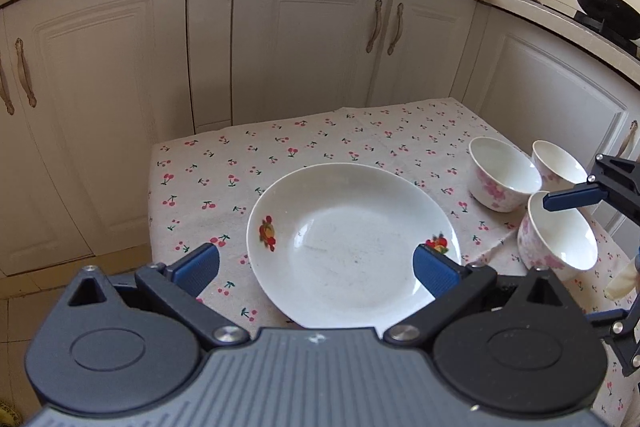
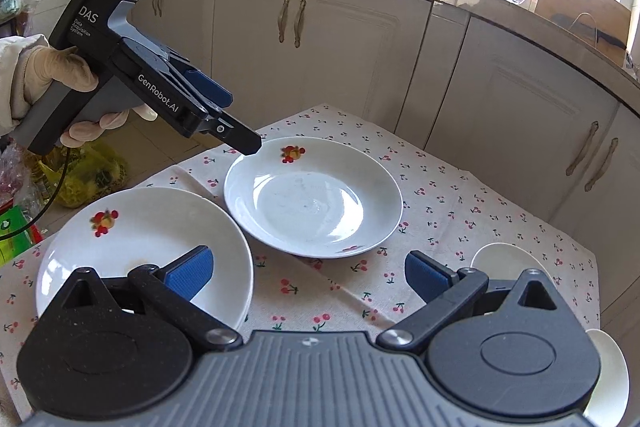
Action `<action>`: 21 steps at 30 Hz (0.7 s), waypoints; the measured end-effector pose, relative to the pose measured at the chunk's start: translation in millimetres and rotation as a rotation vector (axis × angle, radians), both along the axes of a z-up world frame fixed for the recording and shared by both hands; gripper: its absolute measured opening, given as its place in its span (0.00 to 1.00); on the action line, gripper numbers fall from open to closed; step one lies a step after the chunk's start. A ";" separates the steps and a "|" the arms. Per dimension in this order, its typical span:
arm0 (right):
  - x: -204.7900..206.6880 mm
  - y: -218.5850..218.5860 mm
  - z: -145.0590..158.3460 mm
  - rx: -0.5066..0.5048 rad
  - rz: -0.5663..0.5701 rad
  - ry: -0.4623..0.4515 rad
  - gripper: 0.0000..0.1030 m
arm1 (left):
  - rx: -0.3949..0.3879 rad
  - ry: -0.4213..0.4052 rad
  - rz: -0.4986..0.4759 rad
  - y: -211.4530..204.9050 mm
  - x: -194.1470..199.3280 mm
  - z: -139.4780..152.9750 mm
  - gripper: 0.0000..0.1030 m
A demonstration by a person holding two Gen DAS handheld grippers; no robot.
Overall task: Organize plates and bowls
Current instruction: 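Grasp the rim of another white fruit-decal plate with the left gripper, then lift the held plate with the left gripper and carry it toward the stacked plates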
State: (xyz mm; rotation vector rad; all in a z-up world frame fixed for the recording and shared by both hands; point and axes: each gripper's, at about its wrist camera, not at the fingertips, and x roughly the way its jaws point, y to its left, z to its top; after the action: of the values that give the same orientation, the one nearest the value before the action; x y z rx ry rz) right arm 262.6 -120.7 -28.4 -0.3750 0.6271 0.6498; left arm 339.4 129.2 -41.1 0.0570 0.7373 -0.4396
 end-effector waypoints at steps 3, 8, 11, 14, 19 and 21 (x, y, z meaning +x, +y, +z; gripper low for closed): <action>19.1 -2.2 -4.2 -0.007 0.004 0.024 1.00 | -0.011 0.028 -0.003 2.1 15.0 -6.1 0.99; 48.8 -1.9 -10.4 -0.044 0.027 0.070 1.00 | 0.007 0.055 -0.005 0.4 36.9 -15.4 0.99; 62.0 0.4 -14.6 -0.070 0.066 0.093 1.00 | -0.006 0.097 -0.014 0.8 49.8 -20.8 0.99; 73.7 3.8 -21.6 -0.106 0.098 0.119 1.00 | 0.000 0.126 -0.029 -1.9 60.4 -26.4 0.99; 88.1 13.1 -33.2 -0.155 0.146 0.180 1.00 | -0.001 0.166 -0.047 -4.5 73.7 -34.4 0.99; 92.5 17.1 -38.3 -0.180 0.151 0.194 1.00 | -0.002 0.194 -0.052 -5.7 78.8 -38.0 0.99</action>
State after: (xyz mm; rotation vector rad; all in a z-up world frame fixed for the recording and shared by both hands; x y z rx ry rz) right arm 355.0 -103.6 -66.7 -0.5348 0.8511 0.7829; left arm 418.2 123.6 -79.1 0.0319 0.9272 -0.5005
